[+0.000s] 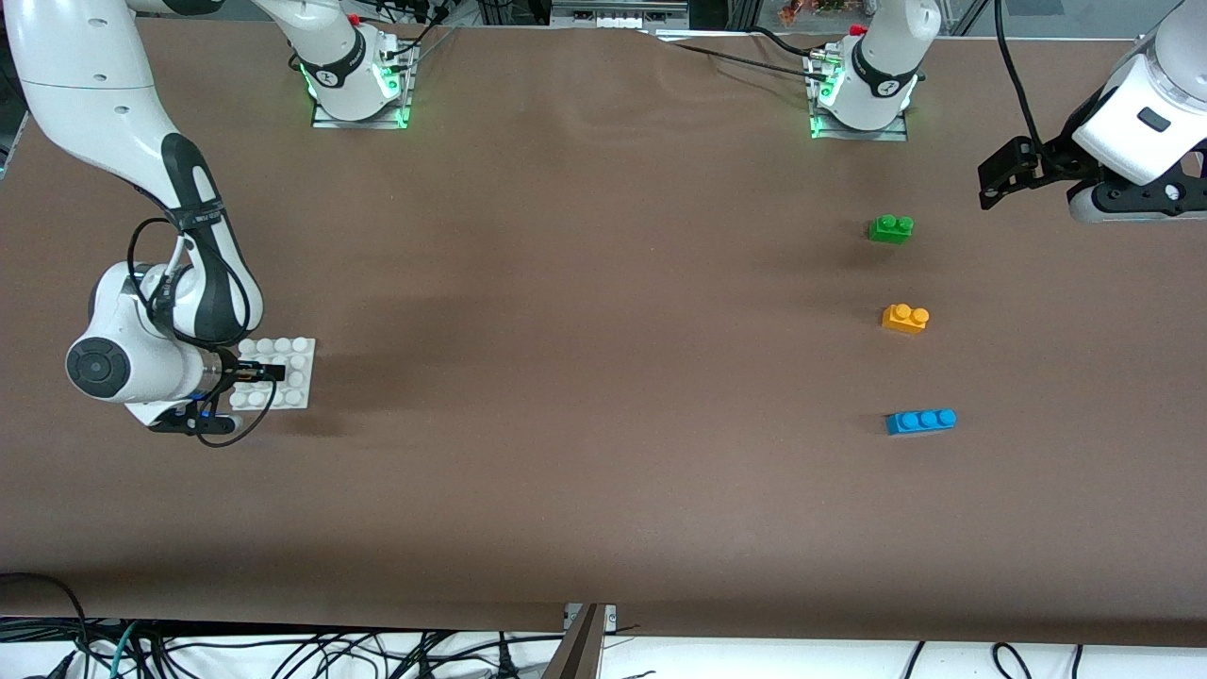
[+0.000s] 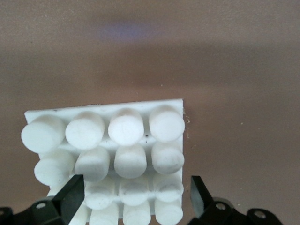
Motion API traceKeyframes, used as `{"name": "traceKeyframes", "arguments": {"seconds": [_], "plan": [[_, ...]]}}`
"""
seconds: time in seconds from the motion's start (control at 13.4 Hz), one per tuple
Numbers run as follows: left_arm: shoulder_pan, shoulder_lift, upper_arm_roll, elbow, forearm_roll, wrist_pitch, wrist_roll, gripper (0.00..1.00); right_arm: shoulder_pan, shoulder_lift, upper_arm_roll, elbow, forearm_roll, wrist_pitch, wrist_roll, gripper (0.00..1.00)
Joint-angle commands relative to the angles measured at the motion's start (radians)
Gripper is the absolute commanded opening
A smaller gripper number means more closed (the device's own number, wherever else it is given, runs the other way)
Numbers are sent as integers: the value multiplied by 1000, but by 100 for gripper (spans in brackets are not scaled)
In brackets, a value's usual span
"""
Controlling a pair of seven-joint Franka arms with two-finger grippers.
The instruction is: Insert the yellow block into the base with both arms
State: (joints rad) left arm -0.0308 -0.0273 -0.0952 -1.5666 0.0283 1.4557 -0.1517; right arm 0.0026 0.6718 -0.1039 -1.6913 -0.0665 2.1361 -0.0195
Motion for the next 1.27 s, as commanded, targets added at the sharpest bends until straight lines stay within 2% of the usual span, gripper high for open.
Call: {"name": "traceKeyframes", "arguments": {"seconds": [0.0,0.89,1.19], "plan": [[3,15,-1,28,-13,-8,-5,100,7,-4,4,-14,13,15,27,100],[5,15,-1,28,-13,-8,-5,100,4,-6,-2,-41,10,15,-53,100],[5,15,-1,28,-13,-8,-5,100,0,15,-2,-42,11,56,-54,100]]}}
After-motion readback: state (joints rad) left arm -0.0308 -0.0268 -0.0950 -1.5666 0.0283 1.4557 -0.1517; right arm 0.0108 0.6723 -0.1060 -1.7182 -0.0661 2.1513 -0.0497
